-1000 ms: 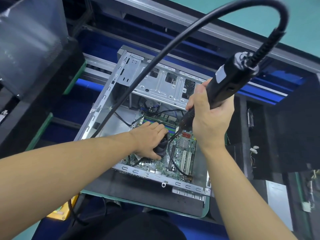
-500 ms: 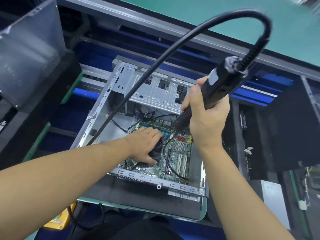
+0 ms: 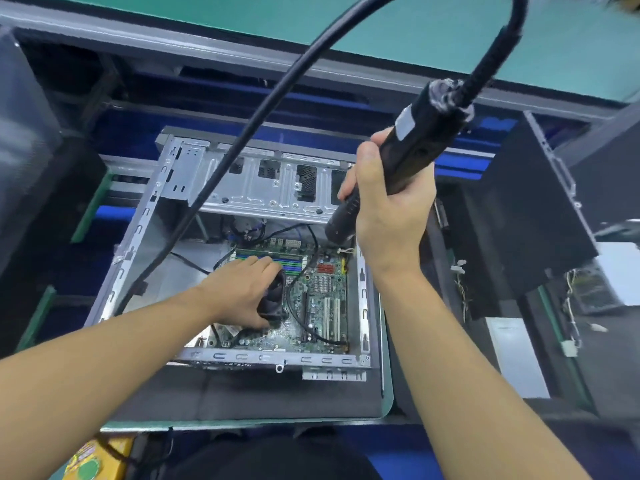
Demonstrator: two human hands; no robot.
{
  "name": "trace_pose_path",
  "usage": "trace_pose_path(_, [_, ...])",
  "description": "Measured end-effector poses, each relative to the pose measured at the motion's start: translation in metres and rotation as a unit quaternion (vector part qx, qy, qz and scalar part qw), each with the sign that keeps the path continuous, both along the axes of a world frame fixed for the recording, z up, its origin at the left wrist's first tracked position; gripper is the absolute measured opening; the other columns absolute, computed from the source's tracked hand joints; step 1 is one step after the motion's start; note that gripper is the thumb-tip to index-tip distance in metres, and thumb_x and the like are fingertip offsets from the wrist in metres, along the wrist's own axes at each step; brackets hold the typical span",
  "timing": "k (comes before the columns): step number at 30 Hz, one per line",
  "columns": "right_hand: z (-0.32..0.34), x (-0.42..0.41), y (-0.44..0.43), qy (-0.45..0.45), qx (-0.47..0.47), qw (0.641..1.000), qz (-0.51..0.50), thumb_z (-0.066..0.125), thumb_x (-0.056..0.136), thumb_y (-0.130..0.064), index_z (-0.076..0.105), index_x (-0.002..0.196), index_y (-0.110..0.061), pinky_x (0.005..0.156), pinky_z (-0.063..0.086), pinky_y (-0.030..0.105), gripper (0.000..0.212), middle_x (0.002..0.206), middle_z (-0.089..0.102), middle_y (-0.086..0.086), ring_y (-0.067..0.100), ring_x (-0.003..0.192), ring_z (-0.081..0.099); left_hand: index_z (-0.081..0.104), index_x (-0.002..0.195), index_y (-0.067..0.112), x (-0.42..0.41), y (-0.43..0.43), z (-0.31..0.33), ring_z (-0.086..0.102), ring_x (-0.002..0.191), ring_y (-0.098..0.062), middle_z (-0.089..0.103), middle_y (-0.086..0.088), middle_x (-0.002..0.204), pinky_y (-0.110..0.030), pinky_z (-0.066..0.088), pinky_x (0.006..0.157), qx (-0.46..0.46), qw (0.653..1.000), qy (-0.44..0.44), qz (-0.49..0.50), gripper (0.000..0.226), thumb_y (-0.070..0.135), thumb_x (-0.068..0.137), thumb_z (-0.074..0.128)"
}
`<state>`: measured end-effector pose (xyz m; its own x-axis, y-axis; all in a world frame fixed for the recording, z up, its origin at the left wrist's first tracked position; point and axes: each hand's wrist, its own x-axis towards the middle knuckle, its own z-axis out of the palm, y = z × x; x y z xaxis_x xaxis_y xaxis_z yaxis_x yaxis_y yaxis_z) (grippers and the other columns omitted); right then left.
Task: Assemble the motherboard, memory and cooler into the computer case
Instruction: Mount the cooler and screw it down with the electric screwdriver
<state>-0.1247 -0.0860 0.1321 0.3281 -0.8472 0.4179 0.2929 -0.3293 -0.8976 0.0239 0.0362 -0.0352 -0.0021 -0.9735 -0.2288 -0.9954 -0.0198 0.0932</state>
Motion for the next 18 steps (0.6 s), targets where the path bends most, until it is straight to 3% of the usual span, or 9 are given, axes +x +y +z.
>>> trace_pose_path(3, [0.0009,-0.0027,-0.0026,-0.001,0.004,1.0,-0.001,0.065,0.089,-0.029,0.051,0.098,-0.01,0.057,0.049,0.035,0.026,0.065,0.051,0.027,0.027,0.053,0.055,0.041,0.124,0.019,-0.0006,-0.0014,-0.0001,0.051,0.099,-0.019,0.05,0.003,0.11,-0.031,0.043,0.084,-0.003,1.0,-0.008,-0.004,0.087,0.072,0.061,0.066])
trace_pose_path(9, [0.0004,-0.006,-0.0062,-0.006,0.009,1.0,-0.007,0.065,0.09,-0.027,0.051,0.097,-0.003,0.058,0.049,0.028,0.029,0.065,0.051,0.029,0.025,0.052,0.055,0.04,0.126,0.018,-0.0043,-0.0044,0.0007,0.052,0.104,-0.02,0.051,0.002,0.114,-0.032,0.041,0.089,0.003,0.999,-0.033,-0.017,0.086,0.072,0.062,0.059])
trace_pose_path(13, [-0.003,-0.0049,-0.0032,0.006,0.02,1.0,-0.004,0.066,0.088,-0.032,0.052,0.097,-0.001,0.061,0.049,0.041,0.036,0.068,0.052,0.031,0.041,0.059,0.054,0.041,0.126,0.019,-0.0026,-0.0023,-0.0009,0.053,0.104,-0.019,0.052,0.004,0.112,-0.032,0.041,0.088,-0.002,1.0,-0.02,-0.008,0.087,0.073,0.06,0.061])
trace_pose_path(18, [-0.0002,0.0012,0.0013,0.005,0.017,1.0,0.014,0.065,0.089,-0.03,0.05,0.098,0.004,0.06,0.049,0.029,0.039,0.067,0.052,0.031,0.027,0.053,0.056,0.039,0.129,0.02,-0.0039,-0.002,-0.0014,0.053,0.103,-0.02,0.052,0.004,0.113,-0.033,0.042,0.089,-0.005,1.0,-0.02,0.006,0.091,0.074,0.06,0.062])
